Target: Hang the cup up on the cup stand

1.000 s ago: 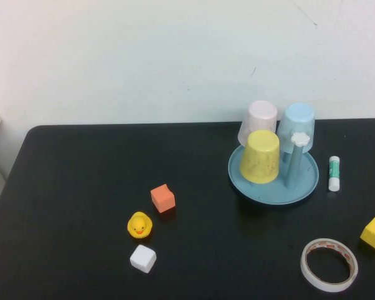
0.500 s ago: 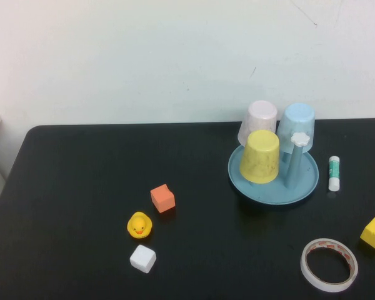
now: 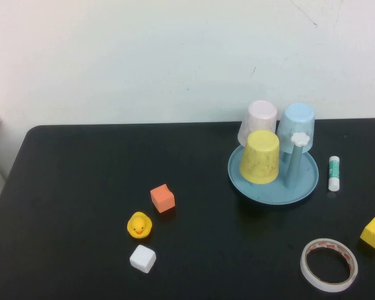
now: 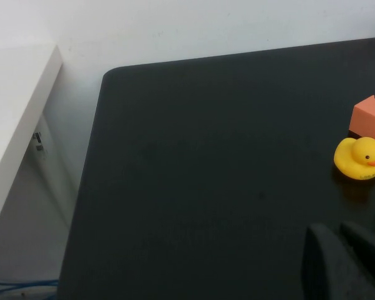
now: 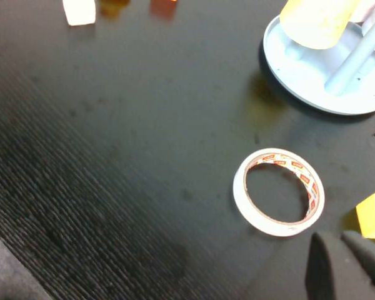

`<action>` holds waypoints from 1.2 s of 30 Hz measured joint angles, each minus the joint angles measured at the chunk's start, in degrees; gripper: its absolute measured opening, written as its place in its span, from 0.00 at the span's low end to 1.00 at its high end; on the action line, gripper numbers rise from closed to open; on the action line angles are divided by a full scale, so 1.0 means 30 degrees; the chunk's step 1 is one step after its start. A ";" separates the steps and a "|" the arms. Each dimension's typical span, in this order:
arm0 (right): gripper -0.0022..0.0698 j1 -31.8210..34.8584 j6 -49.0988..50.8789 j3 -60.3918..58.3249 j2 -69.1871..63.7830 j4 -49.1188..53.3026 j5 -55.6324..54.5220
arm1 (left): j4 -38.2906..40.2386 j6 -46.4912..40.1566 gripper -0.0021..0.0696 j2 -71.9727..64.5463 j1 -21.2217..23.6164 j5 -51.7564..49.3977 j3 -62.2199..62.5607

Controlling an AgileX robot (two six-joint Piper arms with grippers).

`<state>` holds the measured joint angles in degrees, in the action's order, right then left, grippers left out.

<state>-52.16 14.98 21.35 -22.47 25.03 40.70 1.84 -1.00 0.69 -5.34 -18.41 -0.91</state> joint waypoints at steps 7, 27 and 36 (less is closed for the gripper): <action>0.03 0.0000 0.0041 0.0000 0.0000 0.0000 0.0000 | 0.0000 0.0000 0.03 0.0000 0.0000 0.0000 0.0000; 0.03 1.3030 0.0687 -0.4337 0.5153 0.2025 -1.1317 | 0.0000 0.0035 0.03 0.0000 0.0000 0.0000 0.0000; 0.03 1.8747 0.3230 -0.4768 0.6229 0.2070 -1.2127 | 0.0000 0.0035 0.03 0.0000 0.0000 0.0000 0.0000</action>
<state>4.09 24.67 7.05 -3.78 31.24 4.32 1.84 -0.89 0.69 -5.34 -18.41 -0.91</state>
